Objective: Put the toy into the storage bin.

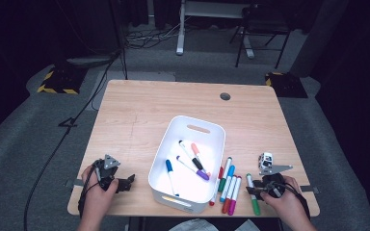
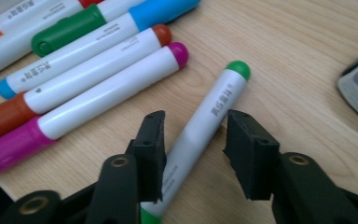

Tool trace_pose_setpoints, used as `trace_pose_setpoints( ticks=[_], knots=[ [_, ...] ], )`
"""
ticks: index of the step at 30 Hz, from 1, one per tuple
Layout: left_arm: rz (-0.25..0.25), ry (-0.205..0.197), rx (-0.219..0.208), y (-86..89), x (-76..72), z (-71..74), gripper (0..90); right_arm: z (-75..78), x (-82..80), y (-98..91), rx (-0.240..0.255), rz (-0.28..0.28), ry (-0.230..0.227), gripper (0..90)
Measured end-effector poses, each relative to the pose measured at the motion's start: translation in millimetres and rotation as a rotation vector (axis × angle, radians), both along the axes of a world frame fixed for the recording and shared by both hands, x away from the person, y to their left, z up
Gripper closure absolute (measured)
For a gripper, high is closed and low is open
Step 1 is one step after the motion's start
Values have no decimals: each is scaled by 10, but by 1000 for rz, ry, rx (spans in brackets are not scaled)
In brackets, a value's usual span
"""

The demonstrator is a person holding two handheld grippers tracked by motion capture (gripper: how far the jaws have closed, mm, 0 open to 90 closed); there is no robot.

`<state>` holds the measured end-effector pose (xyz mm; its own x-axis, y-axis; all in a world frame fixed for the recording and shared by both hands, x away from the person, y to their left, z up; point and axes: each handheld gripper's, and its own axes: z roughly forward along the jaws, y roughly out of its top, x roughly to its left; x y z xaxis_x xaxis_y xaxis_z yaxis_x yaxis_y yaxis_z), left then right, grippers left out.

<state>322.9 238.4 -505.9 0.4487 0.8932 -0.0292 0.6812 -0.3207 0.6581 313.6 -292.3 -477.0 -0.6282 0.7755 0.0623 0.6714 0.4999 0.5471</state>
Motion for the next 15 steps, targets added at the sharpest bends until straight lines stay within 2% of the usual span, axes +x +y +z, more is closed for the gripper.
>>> trace_pose_setpoints(
  ticks=[7,15],
  knots=[
    [0,0,0,0,0,0,2,8,25,-135,-20,-35,-6,757],
    [-1,1,1,1,0,1,2,25,63,-202,-5,-39,29,763]
  ],
)
